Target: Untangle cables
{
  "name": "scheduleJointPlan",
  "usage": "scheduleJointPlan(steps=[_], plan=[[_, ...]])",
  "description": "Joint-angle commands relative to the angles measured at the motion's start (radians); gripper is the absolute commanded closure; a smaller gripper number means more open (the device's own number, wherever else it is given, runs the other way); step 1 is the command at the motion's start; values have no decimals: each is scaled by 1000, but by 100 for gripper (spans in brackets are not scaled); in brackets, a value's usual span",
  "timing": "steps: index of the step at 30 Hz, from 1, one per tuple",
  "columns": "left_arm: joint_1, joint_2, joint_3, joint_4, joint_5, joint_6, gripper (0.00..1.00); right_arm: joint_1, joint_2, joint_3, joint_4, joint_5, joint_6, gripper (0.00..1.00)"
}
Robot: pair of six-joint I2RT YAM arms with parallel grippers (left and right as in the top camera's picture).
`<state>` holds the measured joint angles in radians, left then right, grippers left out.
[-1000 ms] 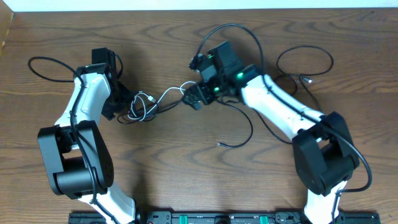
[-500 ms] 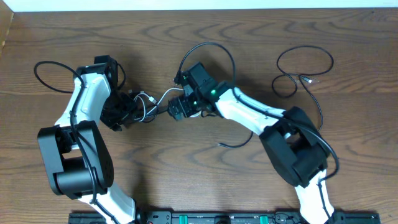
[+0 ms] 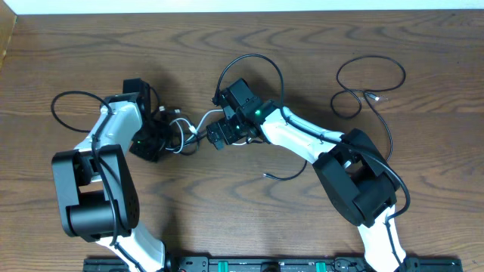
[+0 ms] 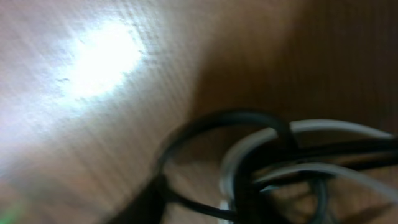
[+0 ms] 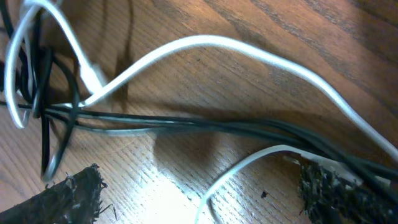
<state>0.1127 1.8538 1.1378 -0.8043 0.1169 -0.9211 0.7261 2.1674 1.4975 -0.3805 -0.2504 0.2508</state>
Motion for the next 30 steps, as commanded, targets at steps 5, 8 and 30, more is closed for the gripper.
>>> scheduleJointPlan(steps=[5,8,30], plan=[[-30,-18,-6,-1,253,24,92,4,8,-6,-17,13,-6,17],[-29,-68,13,-17,276,57,93,4,8,-6,-24,13,-6,22],[-113,-285,10,134,117,63,92,-44,-298,-3,-108,44,-112,2]])
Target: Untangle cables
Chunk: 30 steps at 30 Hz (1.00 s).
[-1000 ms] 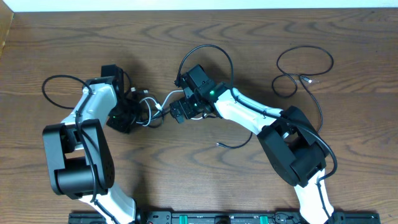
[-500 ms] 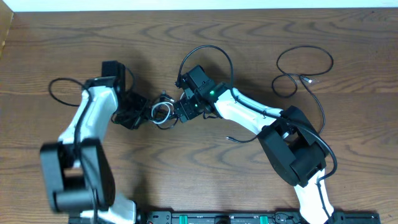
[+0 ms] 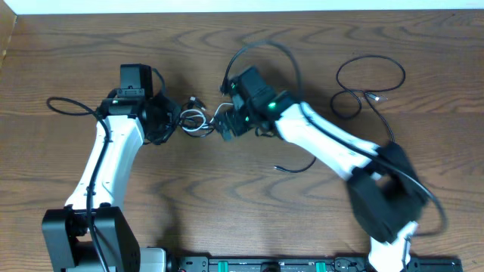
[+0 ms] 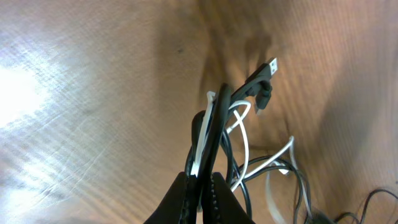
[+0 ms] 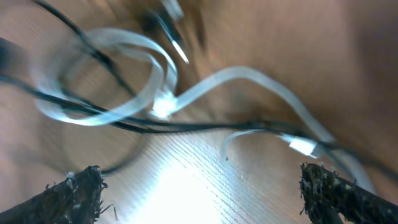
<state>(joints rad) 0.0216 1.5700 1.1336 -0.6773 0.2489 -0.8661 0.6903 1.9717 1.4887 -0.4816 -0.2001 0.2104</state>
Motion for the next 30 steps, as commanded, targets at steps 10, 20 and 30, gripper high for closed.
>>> scheduleJointPlan(steps=[10,20,30], plan=[[-47,-1,13,11,-14,8,92,5,-134,1,-50,-124,-324,28],[-47,-1,13,25,111,0,93,84,-64,-1,-72,-123,-647,21],[-45,-1,13,-13,126,-56,92,103,52,-1,63,-49,-675,37]])
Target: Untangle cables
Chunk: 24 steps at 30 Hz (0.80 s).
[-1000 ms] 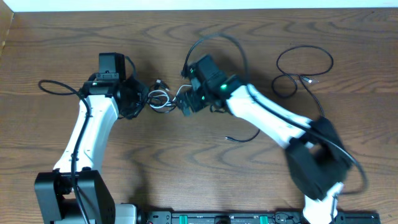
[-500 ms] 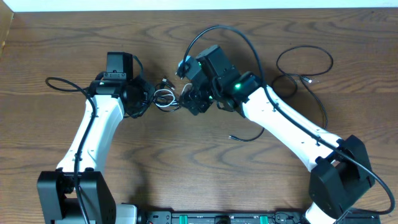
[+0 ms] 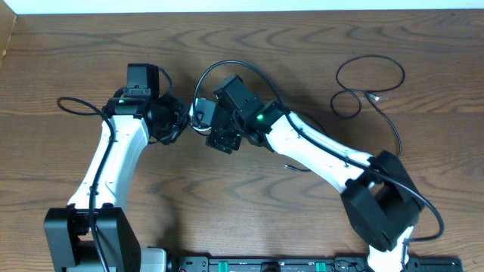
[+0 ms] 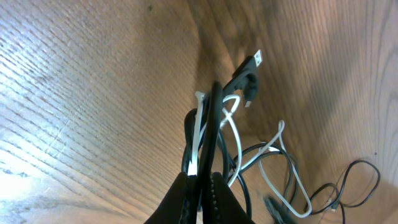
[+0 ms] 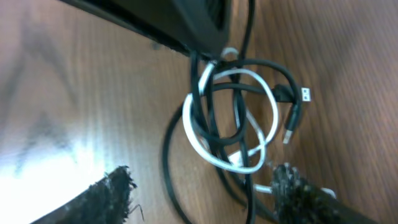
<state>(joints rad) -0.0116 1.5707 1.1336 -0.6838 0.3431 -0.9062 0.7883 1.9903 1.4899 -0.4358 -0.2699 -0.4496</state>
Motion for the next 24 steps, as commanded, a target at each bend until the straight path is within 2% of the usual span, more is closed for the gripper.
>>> scheduleJointPlan(steps=[1,2,3,7,8,9,11,12,19,24], plan=[[-12,-2,13,-7,30,-16,93,5,35,-2,22,21,-15,45],[-12,-2,13,-7,31,-16,92,5,35,-2,26,21,-15,52],[-12,-2,13,-8,31,-16,92,5,35,-2,34,21,-15,53],[-12,-2,13,-10,31,-16,92,5,35,-2,69,16,-7,52],[-12,-2,13,-10,31,-16,93,5,35,-2,74,17,-7,54],[-12,-2,13,-10,31,-16,93,5,35,-2,77,17,-7,64],[-12,-2,13,-10,31,-16,93,5,35,-2,77,17,-7,96],[-12,-2,13,-10,30,-16,92,6,35,-2,76,17,-2,99],[-12,-2,13,-11,-105,-39,92,-5,10,-1,82,16,144,99],[-12,-2,13,-11,-202,-39,92,-15,-57,-1,80,-40,165,99]])
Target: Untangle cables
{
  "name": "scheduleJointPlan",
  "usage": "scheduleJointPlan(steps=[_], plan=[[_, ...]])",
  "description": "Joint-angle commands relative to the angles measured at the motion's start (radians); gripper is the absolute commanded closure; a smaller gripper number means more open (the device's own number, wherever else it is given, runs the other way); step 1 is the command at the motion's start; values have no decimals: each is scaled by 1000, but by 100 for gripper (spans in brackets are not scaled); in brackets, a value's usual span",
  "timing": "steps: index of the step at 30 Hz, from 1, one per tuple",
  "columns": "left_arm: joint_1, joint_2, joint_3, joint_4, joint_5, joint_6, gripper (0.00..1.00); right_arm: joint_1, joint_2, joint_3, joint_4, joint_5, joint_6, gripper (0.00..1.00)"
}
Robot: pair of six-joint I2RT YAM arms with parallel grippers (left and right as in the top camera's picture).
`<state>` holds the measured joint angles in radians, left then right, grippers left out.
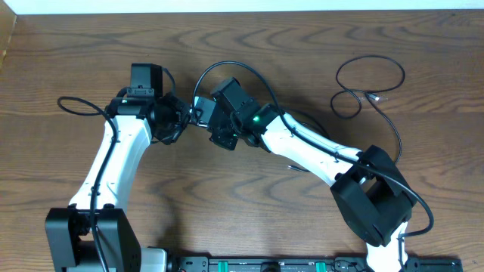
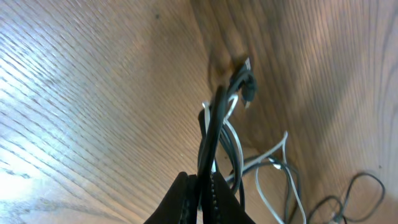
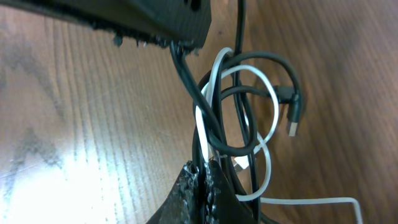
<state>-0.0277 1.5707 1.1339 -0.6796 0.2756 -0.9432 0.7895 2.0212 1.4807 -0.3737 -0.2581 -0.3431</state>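
A tangle of black and white cables (image 1: pixel 198 112) hangs between my two grippers above the table's middle. My left gripper (image 1: pixel 180 121) is shut on a bundle of black and white strands (image 2: pixel 213 127), with a black USB plug (image 2: pixel 244 76) at its far end. My right gripper (image 3: pixel 205 176) is shut on strands of the same knot, right beside the left gripper's fingers (image 3: pixel 158 18). Black and white loops and the USB plug (image 3: pixel 293 126) stand past its tips. More white cable (image 2: pixel 273 163) trails off the knot.
A separate thin black cable (image 1: pixel 370 83) lies coiled at the far right of the wooden table (image 1: pixel 249 227). One black strand loops off to the left (image 1: pixel 72 104); another arcs above the right wrist (image 1: pixel 234 68).
My right gripper, then open next to the knot, is now shut on its strands. The left gripper still holds its bundle in nearly the same place.
First both grippers were low at mid-table with the tangle between them, the right one open. Then the left gripper was shut on a bundle farther up the table. The open right gripper then stood close against the knot and is now shut on it.
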Motion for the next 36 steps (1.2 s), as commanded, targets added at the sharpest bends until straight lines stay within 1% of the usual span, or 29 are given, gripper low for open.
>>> scheduleJointPlan(steps=[1,8,14,20,23,27,32,34,35,36], plan=[[4,-2,13,-15,-161,-8,92,-18,-111,8,19,-93,58,99],[4,-2,7,-14,-234,-42,92,-25,-185,8,19,-216,58,99],[4,-2,0,-14,-244,-62,92,-42,-203,8,19,-304,58,99],[5,-2,0,-14,-314,-66,92,-97,-217,8,24,-469,59,99],[5,-2,0,-14,-314,-66,92,-142,-230,8,37,-572,63,99],[5,-2,0,-14,-314,-66,92,-216,-235,8,88,-698,167,99],[5,-2,0,-14,-314,-66,92,-309,-235,8,93,-687,343,99],[5,-2,0,-14,-314,-66,92,-330,-235,8,89,-687,406,99],[5,-2,0,-14,-314,-66,92,-343,-235,8,80,-687,465,99],[5,-2,0,-14,-314,-66,92,-345,-235,8,72,-687,481,99]])
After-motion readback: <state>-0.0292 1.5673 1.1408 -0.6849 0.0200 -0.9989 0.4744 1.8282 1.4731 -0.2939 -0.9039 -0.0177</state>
